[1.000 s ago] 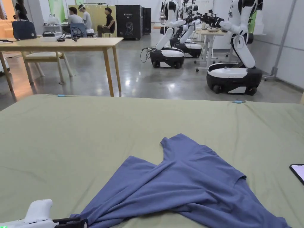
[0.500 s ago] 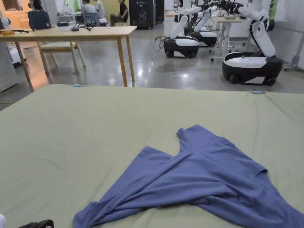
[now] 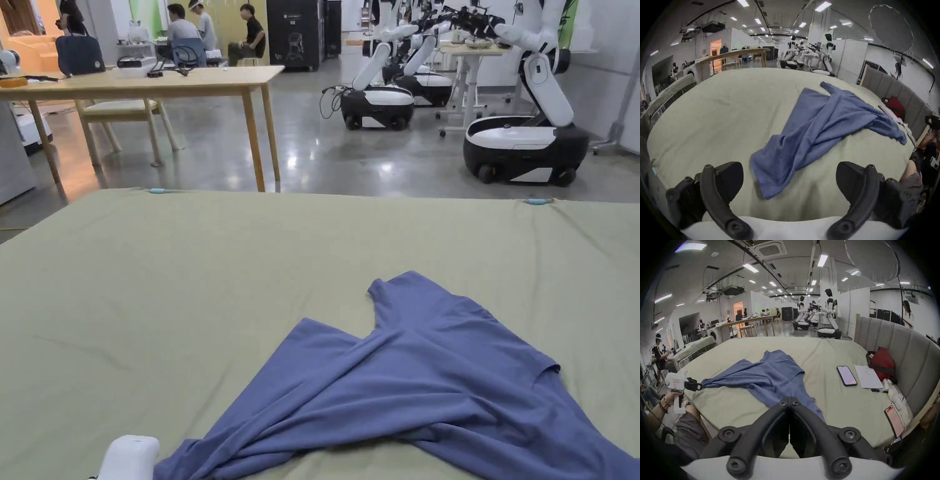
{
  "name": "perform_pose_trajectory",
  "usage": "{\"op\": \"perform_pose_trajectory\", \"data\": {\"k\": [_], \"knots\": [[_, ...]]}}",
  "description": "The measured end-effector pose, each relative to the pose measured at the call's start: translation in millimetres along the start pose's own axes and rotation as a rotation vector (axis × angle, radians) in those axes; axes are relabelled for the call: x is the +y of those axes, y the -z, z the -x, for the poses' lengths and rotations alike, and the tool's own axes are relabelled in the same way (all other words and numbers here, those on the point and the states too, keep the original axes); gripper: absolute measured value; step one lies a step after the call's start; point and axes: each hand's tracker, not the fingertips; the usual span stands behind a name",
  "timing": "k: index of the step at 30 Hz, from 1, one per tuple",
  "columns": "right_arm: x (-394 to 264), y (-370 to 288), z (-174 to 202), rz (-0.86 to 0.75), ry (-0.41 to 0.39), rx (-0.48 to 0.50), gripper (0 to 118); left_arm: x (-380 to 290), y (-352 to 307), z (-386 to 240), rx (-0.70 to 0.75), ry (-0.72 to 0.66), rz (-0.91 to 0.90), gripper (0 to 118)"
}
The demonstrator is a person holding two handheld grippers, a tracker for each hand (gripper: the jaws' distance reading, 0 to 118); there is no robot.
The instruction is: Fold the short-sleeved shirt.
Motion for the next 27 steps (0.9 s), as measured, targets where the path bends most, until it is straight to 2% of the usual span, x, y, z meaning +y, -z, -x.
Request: {"op": "perform_pose_trajectory", "data": {"k": [1,2,4,5,6,12,15,17,22,24,25,26,27], "knots": [[-1,1,0,0.003,0.002,-0.003,0,0,4,3,0.012,-0.005,0.003,108],[-1,1,0,0.006,0.002,-0.005,0,0,8,-2,0.022,-0.008,0.016,95],[-2,3,-2,0.013,0.000,-0.008,0,-5,12,5,0.052,-0.006,0.009,31],[-2,4,-3,0.017,-0.001,-0.009,0,-6,14,9,0.058,-0.004,0.011,19],[-2,6,-3,0.023,-0.002,-0.011,0,-6,16,-1,0.020,-0.013,0.004,19],[13,33,-3,0.052,-0.040,-0.005,0,1,14,-3,0.022,-0.008,0.026,12],[41,72,0,0.042,-0.081,0.047,0,5,6,-5,0.008,-0.013,0.011,11],[65,115,-1,0.041,-0.093,0.069,0,8,2,-3,-0.017,-0.033,-0.001,11],[123,278,-2,0.118,-0.181,0.108,1,11,-6,-6,-0.058,-0.087,-0.022,11],[139,355,-2,0.197,-0.192,0.154,11,12,-8,-8,-0.065,-0.090,-0.029,11],[143,383,-4,0.242,-0.200,0.162,11,13,-9,-7,-0.063,-0.092,-0.034,11],[146,409,-5,0.290,-0.180,0.159,43,14,-9,-7,-0.068,-0.103,-0.032,11],[145,437,-6,0.343,-0.178,0.123,102,14,-9,-6,-0.071,-0.117,-0.033,11]]}}
